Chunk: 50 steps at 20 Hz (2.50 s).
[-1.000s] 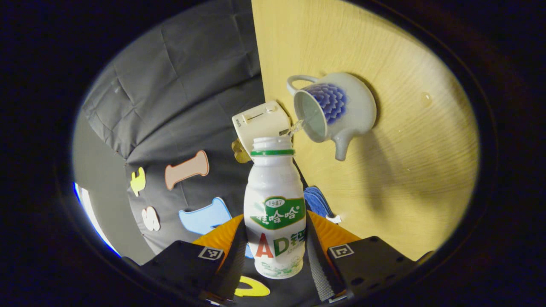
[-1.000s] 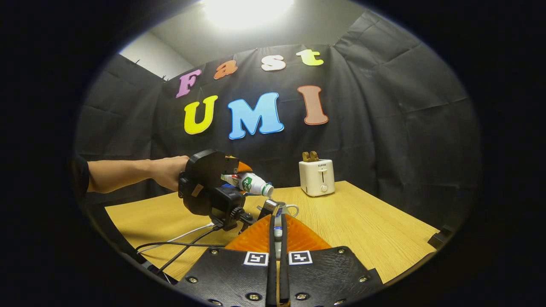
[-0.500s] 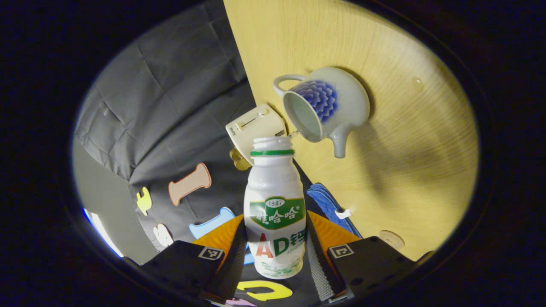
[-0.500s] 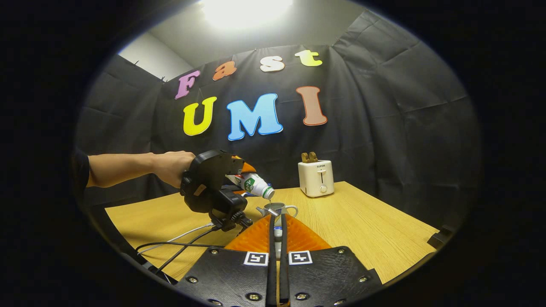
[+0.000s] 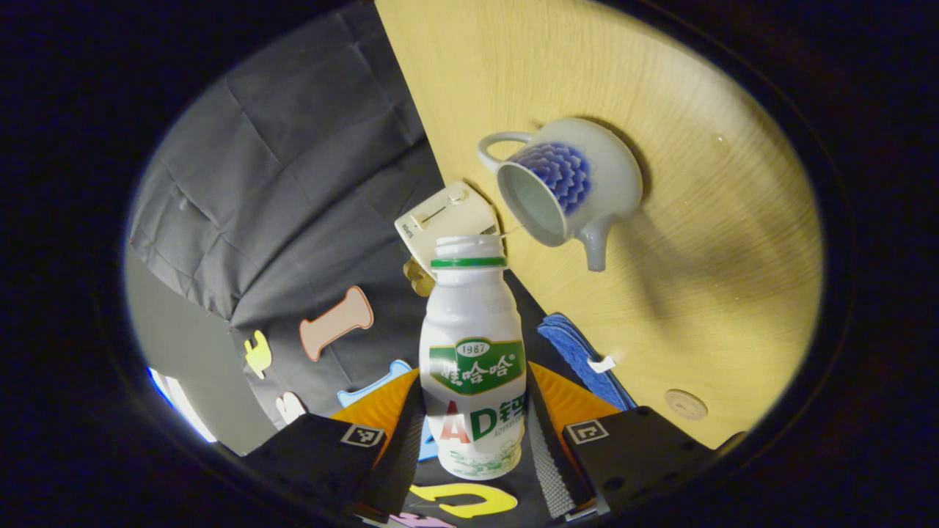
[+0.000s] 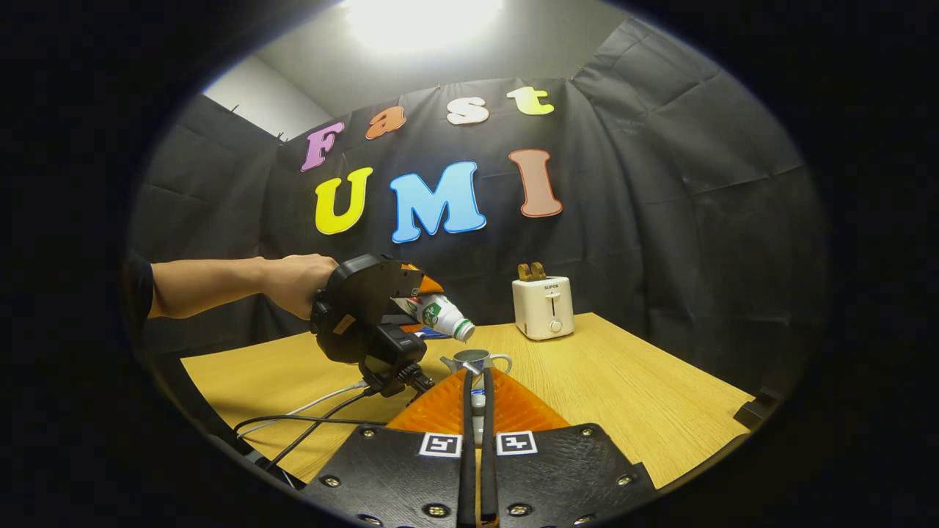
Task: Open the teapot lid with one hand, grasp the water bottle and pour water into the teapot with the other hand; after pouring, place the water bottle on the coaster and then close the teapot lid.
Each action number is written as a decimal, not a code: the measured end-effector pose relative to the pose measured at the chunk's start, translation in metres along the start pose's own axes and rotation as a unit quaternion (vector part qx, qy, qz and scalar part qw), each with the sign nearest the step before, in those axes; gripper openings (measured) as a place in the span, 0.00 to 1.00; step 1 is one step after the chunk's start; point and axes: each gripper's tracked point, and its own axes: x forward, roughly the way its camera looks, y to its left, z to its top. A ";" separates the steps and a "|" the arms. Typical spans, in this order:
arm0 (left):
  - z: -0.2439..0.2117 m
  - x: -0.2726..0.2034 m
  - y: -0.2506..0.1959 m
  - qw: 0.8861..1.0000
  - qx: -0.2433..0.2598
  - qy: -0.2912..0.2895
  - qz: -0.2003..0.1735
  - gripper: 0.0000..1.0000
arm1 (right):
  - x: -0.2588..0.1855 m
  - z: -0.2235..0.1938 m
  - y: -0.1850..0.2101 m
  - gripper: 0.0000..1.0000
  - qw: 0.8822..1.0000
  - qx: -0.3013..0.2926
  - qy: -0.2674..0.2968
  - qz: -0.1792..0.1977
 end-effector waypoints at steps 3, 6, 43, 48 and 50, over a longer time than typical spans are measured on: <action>0.000 0.000 -0.002 1.000 -0.006 -0.003 -0.005 0.75 | -0.001 0.002 -0.001 0.03 1.000 0.003 -0.004 0.000; 0.001 0.002 -0.009 1.000 -0.015 -0.002 -0.011 0.79 | 0.000 0.001 -0.001 0.03 1.000 0.004 -0.002 0.000; -0.094 -0.004 -0.064 0.521 -0.849 -0.058 0.063 0.74 | 0.208 0.001 0.028 0.03 0.996 -0.072 0.054 -0.011; -0.112 -0.004 -0.062 0.488 -0.866 -0.039 0.100 0.77 | 0.226 -0.023 0.019 0.03 0.994 -0.067 0.081 -0.022; -0.114 -0.002 -0.063 0.479 -0.872 -0.035 0.098 0.74 | 0.227 -0.029 0.017 0.03 0.994 -0.066 0.086 -0.023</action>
